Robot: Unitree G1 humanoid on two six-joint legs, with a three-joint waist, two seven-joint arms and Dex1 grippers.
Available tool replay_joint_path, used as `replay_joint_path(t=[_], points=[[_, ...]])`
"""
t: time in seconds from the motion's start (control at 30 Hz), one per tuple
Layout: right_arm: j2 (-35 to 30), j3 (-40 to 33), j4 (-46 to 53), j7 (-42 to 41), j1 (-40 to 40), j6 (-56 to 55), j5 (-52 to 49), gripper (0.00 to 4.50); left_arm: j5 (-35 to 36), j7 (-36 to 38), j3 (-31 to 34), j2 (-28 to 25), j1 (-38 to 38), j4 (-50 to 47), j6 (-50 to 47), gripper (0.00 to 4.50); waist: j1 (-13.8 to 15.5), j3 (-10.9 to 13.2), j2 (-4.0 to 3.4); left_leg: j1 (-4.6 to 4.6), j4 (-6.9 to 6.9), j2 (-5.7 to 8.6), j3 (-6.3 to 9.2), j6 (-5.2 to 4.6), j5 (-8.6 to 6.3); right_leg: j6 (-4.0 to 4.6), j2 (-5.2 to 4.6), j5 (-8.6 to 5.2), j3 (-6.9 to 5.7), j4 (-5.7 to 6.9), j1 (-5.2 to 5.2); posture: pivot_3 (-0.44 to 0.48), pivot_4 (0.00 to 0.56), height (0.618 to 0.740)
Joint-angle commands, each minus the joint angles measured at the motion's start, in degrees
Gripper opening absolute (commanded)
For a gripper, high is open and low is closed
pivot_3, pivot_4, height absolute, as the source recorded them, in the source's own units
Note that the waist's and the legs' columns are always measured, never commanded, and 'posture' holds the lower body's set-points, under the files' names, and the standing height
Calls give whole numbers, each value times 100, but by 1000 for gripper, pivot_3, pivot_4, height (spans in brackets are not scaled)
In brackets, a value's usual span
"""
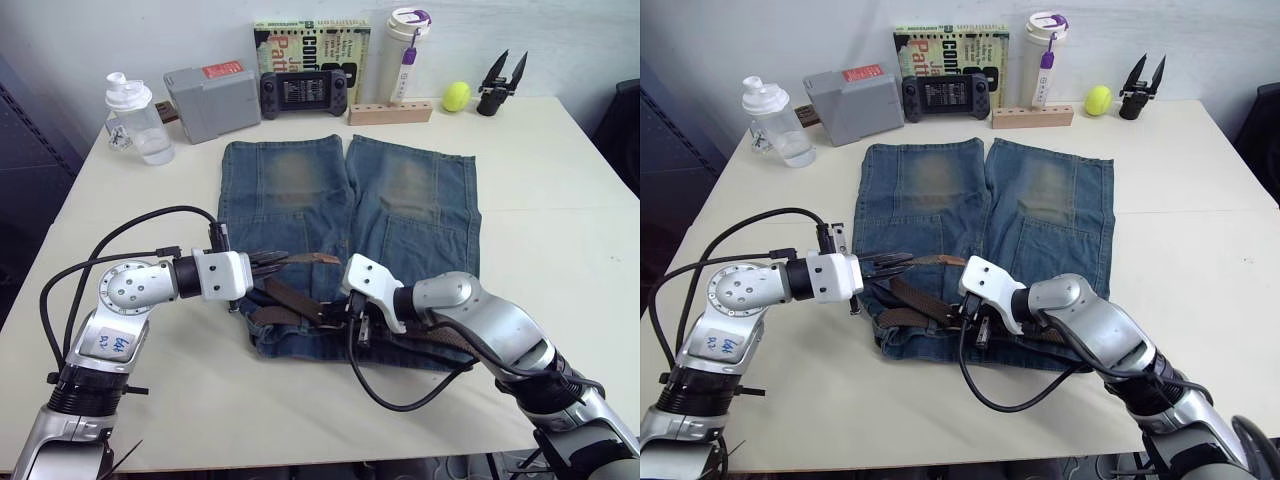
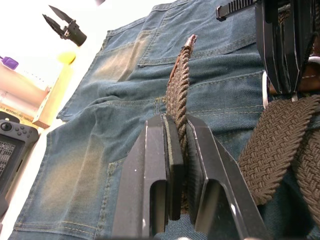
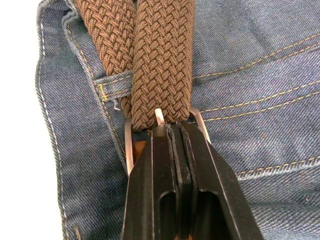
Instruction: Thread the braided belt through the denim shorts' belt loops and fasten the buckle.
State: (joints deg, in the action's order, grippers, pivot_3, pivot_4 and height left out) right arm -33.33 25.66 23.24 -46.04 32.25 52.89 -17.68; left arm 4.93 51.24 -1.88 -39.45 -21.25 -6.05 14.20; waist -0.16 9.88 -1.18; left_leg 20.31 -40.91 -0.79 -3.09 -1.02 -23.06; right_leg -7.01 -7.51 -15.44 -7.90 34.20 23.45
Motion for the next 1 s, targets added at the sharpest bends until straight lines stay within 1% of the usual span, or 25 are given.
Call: replay_joint_path(t=[0.03, 0.2, 0.33, 0.6, 1.0], points=[[13, -24, -10, -50, 0, 133, -59, 78, 7, -61, 16, 6, -39, -66, 72, 0, 2, 0, 0, 0, 0, 0, 0, 0, 0, 0, 0, 0, 0, 0, 0, 0, 150, 726], [-11, -449, 164, -99, 168, 286, -287, 78, -3, -70, 36, 7, -5, -64, 87, 0, 3, 1, 0, 1, -1, 1, 1, 0, 0, 0, -1, 0, 1, 0, 1, 0, 150, 726], [-12, -580, 327, -124, 230, 404, -429, 78, -14, -84, 44, 10, -5, -43, 101, 0, 15, 1, 1, 4, -3, 2, 3, 0, 0, 0, -3, 0, 0, 0, 2, 0, 150, 726], [-41, -497, 440, -100, 194, 449, -473, 78, -32, -111, 46, 16, -10, -12, 125, 0, 12, 1, 1, 5, -2, 2, 4, 0, 0, 0, -3, 0, 1, 0, 5, 0, 150, 726], [-89, -147, 61, -80, 94, 176, -124, 78, -44, -165, 55, 17, 30, -90, 81, 0, 6, 1, 1, 5, -2, 2, 2, 0, 0, 0, -2, 0, 1, 1, 5, 0, 150, 726]])
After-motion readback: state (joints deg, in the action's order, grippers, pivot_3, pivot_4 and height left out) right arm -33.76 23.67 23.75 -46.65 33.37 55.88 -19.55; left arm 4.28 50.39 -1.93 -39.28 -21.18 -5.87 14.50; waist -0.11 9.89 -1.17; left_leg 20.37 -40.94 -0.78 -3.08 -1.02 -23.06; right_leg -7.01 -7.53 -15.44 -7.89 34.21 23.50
